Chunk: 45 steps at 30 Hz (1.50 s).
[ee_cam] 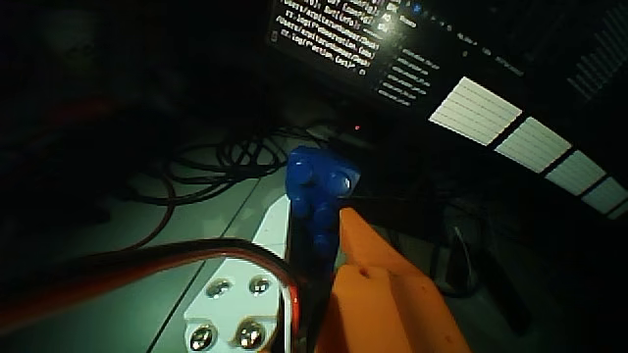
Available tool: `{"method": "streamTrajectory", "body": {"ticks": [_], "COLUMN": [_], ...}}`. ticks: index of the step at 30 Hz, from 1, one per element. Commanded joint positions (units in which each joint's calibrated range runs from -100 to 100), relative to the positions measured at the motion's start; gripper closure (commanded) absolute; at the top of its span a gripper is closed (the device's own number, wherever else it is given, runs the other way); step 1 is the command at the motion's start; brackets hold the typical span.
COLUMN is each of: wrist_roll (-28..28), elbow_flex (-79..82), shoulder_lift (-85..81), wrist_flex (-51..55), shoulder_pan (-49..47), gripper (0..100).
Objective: Grab the blue brick and put it into the cup
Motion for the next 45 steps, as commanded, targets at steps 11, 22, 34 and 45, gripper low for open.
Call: {"method": "streamTrajectory", "body": {"ticks": [11,22,34,45], "wrist_roll": [3.5,6.2,5.9,7.6], "elbow_flex": [-2.2,11.7,19.5,26.0], "shoulder_lift": [-3.1,-11.7,-12.9,-11.1], "wrist_flex": [-3.8,-9.5,-18.4,-28.0], "shoulder_pan": [1.3,1.9,2.7,3.4], "gripper": [100,100,100,100]}}
